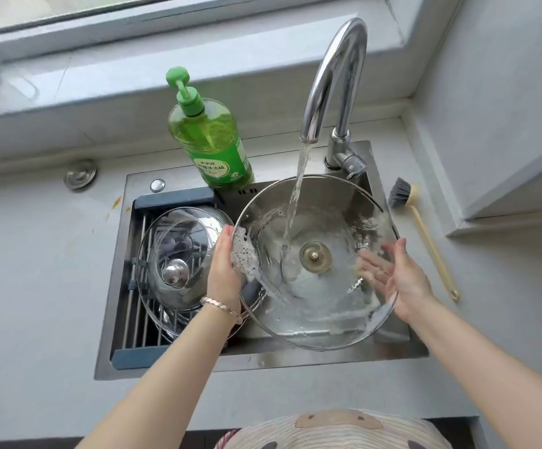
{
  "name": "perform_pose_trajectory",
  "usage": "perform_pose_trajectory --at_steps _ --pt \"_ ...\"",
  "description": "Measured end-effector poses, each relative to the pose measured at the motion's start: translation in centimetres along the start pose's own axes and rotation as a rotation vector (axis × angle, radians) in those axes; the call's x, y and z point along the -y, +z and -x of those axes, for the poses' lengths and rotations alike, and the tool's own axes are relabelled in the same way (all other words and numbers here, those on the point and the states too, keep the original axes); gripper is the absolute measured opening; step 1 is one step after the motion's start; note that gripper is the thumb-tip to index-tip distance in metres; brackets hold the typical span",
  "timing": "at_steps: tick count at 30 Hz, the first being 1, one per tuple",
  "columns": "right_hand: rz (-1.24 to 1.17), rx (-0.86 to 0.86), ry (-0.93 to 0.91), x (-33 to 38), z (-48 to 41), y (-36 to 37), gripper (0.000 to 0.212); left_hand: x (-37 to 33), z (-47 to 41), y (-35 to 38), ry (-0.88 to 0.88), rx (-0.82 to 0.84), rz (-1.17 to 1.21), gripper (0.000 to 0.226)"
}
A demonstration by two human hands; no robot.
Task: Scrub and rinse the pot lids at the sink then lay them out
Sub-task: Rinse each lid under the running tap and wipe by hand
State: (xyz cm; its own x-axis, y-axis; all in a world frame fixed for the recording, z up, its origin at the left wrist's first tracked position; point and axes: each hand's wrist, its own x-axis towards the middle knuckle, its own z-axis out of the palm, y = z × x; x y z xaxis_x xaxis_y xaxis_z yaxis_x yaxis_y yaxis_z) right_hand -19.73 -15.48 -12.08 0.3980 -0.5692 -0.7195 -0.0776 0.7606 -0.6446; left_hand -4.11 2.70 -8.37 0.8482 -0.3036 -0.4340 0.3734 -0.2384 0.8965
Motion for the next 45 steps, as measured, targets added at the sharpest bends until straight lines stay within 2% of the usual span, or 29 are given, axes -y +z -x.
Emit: perform_pose_trajectory --at_steps 3,4,5,6,8,9,12,14,17,19,21,23,24,26,29,30,32,34,36,39,42,45 --pt "0.139 0.01 -0.149 2.0 0.3 0.7 0.032 -0.3 -0.4 0.4 -0.25 0.029 0.202 0.022" --pt "0.178 0.015 -0.188 2.8 0.4 1.0 0.029 -0.2 -0.5 0.7 -0.29 0.074 0.193 0.018" --pt "0.205 0.021 -0.209 3.6 0.5 1.2 0.027 0.2 -0.5 1.0 -0.285 0.097 0.08 0.015" --pt "0.225 0.024 -0.213 4.3 0.5 1.3 0.026 0.6 -0.4 1.4 -0.237 0.121 -0.051 0.024" --pt "0.214 0.015 -0.191 5.1 0.7 1.4 0.028 1.5 -0.3 1.9 -0.045 0.132 -0.446 0.057" --pt "0.194 0.01 -0.178 5.3 0.8 1.4 0.029 1.9 -0.5 2.0 0.068 0.115 -0.689 0.067" --pt "0.14 -0.014 -0.156 5.4 1.0 1.4 0.028 1.9 -0.5 3.0 0.28 0.075 -1.241 0.072" --pt "0.102 -0.035 -0.143 5.0 1.1 1.5 0.029 2.2 0.6 4.2 0.353 0.216 -1.448 0.073" --pt "0.106 -0.029 -0.131 3.9 1.1 1.7 0.03 3.3 2.8 6.1 0.474 0.539 -1.475 0.072" --pt "0.109 -0.01 -0.127 3.2 1.2 1.7 0.029 3.5 2.3 6.5 0.534 0.62 -1.504 0.072" --pt "0.097 -0.016 -0.12 2.9 1.4 1.3 0.028 3.2 0.3 6.0 0.526 0.514 -1.578 0.07" --pt "0.091 -0.046 -0.101 2.8 1.6 0.9 0.029 2.7 -1.7 5.0 0.407 0.345 -1.637 0.071" --pt "0.088 -0.063 -0.092 2.7 1.6 0.7 0.03 2.6 -2.1 4.8 0.357 0.318 -1.652 0.072" --pt "0.085 -0.088 -0.076 2.3 1.5 0.4 0.03 2.8 -1.4 5.2 0.383 0.41 -1.643 0.072" --pt "0.078 -0.08 -0.062 1.7 1.3 0.2 0.03 3.8 1.0 6.9 0.589 0.697 -1.628 0.068" --pt "0.077 -0.069 -0.06 1.5 1.2 0.1 0.03 3.9 0.8 7.1 0.629 0.726 -1.631 0.069" --pt "0.071 -0.056 -0.055 1.0 1.0 -0.3 0.031 3.3 -0.9 7.1 0.624 0.639 -1.667 0.075" --pt "0.057 -0.061 -0.029 0.5 1.0 -0.7 0.031 2.0 -2.6 6.8 0.524 0.529 -1.744 0.085" --pt "0.022 -0.057 0.031 -0.1 0.9 -1.3 0.032 0.6 -3.4 6.9 0.452 0.529 -1.851 0.094" --pt "-0.062 -0.035 0.178 -1.1 1.0 -2.1 0.035 -1.5 -2.7 7.1 0.444 0.6 -1.95 0.082" --pt "-0.12 -0.015 0.313 -2.4 1.0 -2.1 0.039 -4.4 -2.3 6.4 0.412 0.566 -1.975 0.067" --pt "-0.162 0.018 0.366 -3.8 0.9 -1.0 0.035 -7.2 -2.3 5.3 0.361 0.527 -1.846 0.059"
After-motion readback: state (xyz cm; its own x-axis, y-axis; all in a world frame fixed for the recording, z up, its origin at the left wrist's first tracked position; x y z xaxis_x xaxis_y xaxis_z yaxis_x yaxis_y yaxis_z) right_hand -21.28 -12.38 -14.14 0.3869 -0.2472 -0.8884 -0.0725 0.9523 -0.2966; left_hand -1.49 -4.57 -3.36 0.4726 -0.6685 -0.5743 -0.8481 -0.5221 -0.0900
